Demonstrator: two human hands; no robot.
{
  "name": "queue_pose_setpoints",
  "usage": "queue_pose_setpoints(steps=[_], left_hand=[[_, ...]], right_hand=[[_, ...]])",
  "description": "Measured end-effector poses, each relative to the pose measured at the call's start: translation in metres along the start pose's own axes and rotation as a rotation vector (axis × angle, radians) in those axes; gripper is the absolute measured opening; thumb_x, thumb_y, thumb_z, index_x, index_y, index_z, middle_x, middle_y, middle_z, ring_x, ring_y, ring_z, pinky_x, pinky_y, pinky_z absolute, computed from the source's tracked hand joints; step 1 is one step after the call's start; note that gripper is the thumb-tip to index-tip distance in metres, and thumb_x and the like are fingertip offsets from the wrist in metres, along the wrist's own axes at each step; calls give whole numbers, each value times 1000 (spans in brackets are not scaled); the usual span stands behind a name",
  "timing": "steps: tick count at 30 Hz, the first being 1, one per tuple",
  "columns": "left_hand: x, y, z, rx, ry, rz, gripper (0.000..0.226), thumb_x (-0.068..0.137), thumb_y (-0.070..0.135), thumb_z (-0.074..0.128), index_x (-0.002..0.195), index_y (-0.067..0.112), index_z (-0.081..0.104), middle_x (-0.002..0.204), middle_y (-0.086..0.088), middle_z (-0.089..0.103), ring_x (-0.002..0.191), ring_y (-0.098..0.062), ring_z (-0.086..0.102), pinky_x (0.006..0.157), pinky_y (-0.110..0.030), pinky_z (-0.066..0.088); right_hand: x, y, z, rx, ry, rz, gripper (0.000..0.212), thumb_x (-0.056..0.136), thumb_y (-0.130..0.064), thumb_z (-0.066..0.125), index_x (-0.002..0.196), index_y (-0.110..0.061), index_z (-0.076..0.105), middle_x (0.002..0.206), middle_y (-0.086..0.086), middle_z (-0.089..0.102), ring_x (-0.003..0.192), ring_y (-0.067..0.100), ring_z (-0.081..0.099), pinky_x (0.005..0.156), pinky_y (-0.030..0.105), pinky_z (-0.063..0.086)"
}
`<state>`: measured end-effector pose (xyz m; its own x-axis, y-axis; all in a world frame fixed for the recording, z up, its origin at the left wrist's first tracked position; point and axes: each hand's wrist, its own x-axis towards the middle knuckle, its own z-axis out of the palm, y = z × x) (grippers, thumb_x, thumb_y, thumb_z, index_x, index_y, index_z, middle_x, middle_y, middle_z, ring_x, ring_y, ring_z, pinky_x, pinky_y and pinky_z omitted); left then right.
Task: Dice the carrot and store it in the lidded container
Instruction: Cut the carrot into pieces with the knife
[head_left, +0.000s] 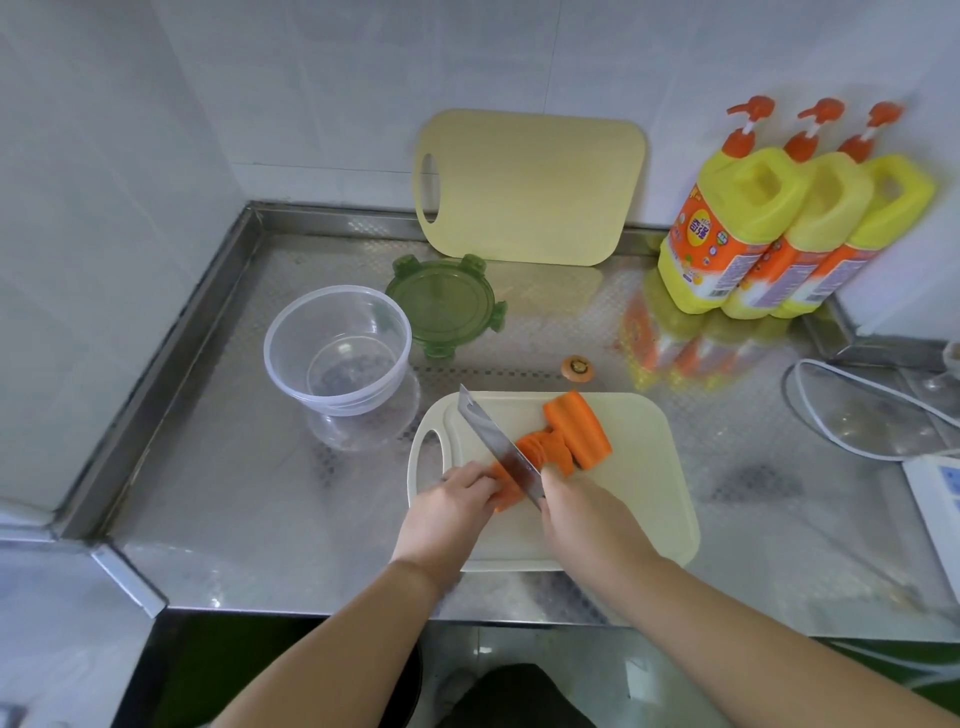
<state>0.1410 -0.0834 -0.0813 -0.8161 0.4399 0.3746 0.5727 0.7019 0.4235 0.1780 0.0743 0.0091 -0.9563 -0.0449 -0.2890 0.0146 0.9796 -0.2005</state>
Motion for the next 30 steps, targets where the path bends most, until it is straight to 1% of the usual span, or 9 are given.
queue_pose_setpoints(steps=[2, 3, 6, 8, 11, 13, 22, 26, 30], left_hand=[[0, 2, 0, 4, 13, -24, 21, 81, 30, 50, 77, 23, 70, 89, 14, 63, 68, -9, 59, 40, -23, 48], [1, 4, -2, 2, 7, -38, 25, 81, 31, 47, 76, 22, 70, 87, 13, 64, 67, -10, 60, 40, -23, 48], [1, 3, -1, -7, 17, -37, 29, 81, 32, 46, 76, 19, 72, 85, 10, 66, 66, -13, 63, 41, -24, 50], [2, 2, 0, -9, 18, -36, 29, 81, 31, 46, 76, 19, 72, 85, 9, 66, 65, -13, 64, 40, -24, 50], [2, 2, 0, -12, 24, -28, 29, 80, 30, 47, 76, 18, 72, 84, 8, 66, 63, -14, 64, 39, -24, 49], [3, 3, -2, -12, 30, -27, 30, 80, 31, 47, 74, 17, 72, 82, 7, 67, 62, -14, 64, 38, -24, 48], [2, 0, 1, -12, 33, -20, 28, 81, 29, 47, 75, 17, 72, 79, 6, 66, 61, -15, 63, 38, -23, 48], [4, 1, -1, 10, 41, -1, 30, 81, 31, 47, 72, 19, 73, 77, 8, 66, 59, -11, 63, 42, -19, 47], [4, 1, -1, 9, 50, -6, 29, 79, 30, 48, 71, 20, 73, 77, 9, 66, 59, -10, 62, 45, -18, 47]], right_hand=[[-2, -2, 2, -11, -1, -9, 24, 98, -11, 37, 121, -11, 42, 64, -5, 34, 67, 21, 45, 43, 23, 17], [-3, -3, 2, -13, 1, -17, 24, 98, -11, 37, 121, -11, 42, 66, -5, 37, 67, 20, 44, 44, 23, 19], [-5, -7, 0, -9, 7, -29, 28, 98, -9, 37, 126, -12, 40, 90, 3, 61, 69, 18, 46, 52, 24, 31], [-6, -8, -2, -18, 5, -23, 31, 98, -9, 38, 129, -12, 38, 98, 6, 64, 72, 20, 52, 60, 27, 35], [-5, -8, -3, -25, -17, -14, 30, 98, -9, 37, 127, -11, 39, 100, 7, 64, 79, 22, 59, 53, 25, 31], [-4, -9, -3, -18, -27, -13, 29, 97, -8, 37, 126, -11, 40, 99, 7, 63, 79, 24, 59, 48, 24, 27], [-6, -10, -7, 17, -24, -10, 30, 98, -11, 39, 129, -12, 37, 92, 5, 58, 70, 18, 46, 46, 21, 23], [-1, -11, -5, -25, -32, -11, 34, 97, -7, 39, 130, -11, 36, 91, 3, 59, 71, 17, 45, 58, 24, 33], [6, -9, 4, -28, -75, -14, 30, 95, -4, 41, 124, -11, 40, 66, -7, 30, 64, 16, 41, 45, 21, 22]])
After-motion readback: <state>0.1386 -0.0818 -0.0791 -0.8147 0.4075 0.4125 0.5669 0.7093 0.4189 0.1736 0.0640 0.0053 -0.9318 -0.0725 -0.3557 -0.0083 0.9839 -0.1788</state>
